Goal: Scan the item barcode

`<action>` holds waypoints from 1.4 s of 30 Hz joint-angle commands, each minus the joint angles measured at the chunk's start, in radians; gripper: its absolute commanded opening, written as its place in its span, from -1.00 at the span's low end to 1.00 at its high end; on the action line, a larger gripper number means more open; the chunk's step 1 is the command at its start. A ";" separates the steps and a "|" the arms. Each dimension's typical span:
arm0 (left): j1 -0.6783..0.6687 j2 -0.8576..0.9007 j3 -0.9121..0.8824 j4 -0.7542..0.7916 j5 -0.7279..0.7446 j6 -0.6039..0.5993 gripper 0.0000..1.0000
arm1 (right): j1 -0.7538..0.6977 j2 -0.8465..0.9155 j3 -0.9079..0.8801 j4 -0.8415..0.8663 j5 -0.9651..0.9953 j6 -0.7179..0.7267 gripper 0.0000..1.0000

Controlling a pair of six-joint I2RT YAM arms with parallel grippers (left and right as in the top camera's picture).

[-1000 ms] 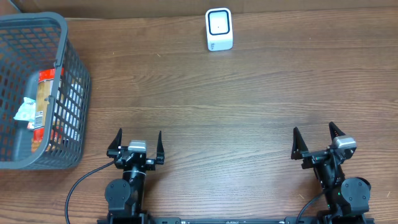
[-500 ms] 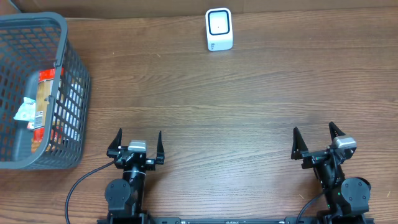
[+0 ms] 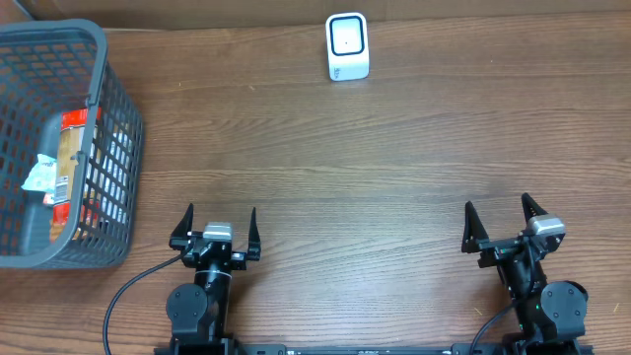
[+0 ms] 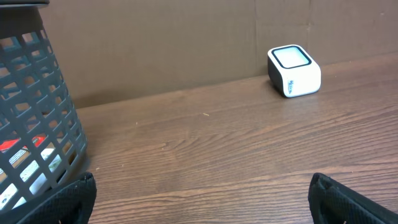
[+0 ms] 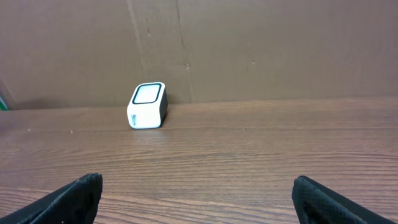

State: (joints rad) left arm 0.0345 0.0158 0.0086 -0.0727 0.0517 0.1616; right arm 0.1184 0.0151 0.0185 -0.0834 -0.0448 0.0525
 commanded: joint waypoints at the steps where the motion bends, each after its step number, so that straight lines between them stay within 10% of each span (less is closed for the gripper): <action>1: 0.006 -0.010 -0.003 -0.002 -0.003 0.018 1.00 | -0.002 -0.003 -0.010 0.003 0.002 0.003 1.00; 28: 0.005 -0.009 0.034 0.095 0.086 -0.205 1.00 | -0.002 -0.003 -0.010 0.003 0.002 0.003 1.00; 42: 0.006 0.752 0.877 -0.275 -0.009 -0.253 1.00 | -0.002 -0.003 -0.010 0.003 0.002 0.003 1.00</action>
State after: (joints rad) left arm 0.0349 0.5900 0.6937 -0.2714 0.0364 -0.0727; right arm 0.1184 0.0162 0.0185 -0.0826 -0.0441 0.0525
